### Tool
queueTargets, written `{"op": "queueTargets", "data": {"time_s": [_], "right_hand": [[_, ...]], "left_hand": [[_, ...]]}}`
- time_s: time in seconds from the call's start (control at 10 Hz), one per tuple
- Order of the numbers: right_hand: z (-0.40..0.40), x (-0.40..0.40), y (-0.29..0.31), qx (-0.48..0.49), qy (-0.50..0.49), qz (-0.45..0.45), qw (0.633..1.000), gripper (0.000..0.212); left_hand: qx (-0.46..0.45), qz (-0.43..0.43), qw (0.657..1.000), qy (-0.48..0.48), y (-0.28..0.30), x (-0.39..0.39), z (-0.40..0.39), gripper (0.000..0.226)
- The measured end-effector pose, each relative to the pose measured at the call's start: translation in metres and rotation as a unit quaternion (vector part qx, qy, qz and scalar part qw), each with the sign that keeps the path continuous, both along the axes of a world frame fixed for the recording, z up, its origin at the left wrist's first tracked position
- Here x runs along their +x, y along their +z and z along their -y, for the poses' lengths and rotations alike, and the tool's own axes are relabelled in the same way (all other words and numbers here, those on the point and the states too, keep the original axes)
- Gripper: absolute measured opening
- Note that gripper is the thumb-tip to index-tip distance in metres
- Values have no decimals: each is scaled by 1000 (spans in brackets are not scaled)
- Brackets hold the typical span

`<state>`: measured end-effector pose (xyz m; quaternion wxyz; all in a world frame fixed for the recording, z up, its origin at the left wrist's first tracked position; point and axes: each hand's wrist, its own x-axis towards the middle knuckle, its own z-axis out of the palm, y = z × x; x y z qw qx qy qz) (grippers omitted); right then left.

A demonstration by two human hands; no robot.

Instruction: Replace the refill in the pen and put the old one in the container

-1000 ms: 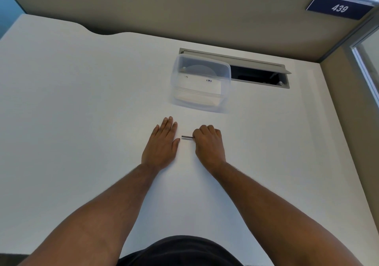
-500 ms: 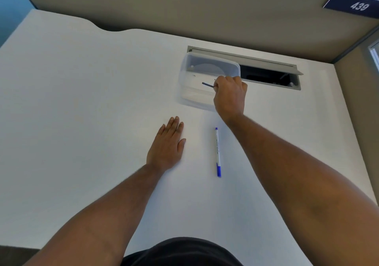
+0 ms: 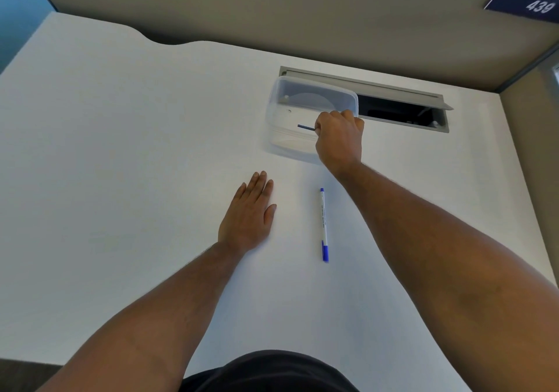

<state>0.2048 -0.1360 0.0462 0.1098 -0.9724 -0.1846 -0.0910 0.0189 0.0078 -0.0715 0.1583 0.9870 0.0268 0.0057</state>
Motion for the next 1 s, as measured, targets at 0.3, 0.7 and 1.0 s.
{"op": "queueTargets", "data": {"time_s": [0.3, 0.7, 1.0], "right_hand": [[5, -1, 2, 5, 1, -16, 1000, 13], [14, -14, 6, 13, 16, 6, 1000, 16], [24, -29, 14, -10, 59, 29, 998, 37]], "left_hand": [[-7, 0, 1000, 0, 2, -1, 1, 58], [-12, -17, 1000, -3, 4, 3, 1, 59], [-19, 20, 999, 26, 30, 21, -3, 56]]}}
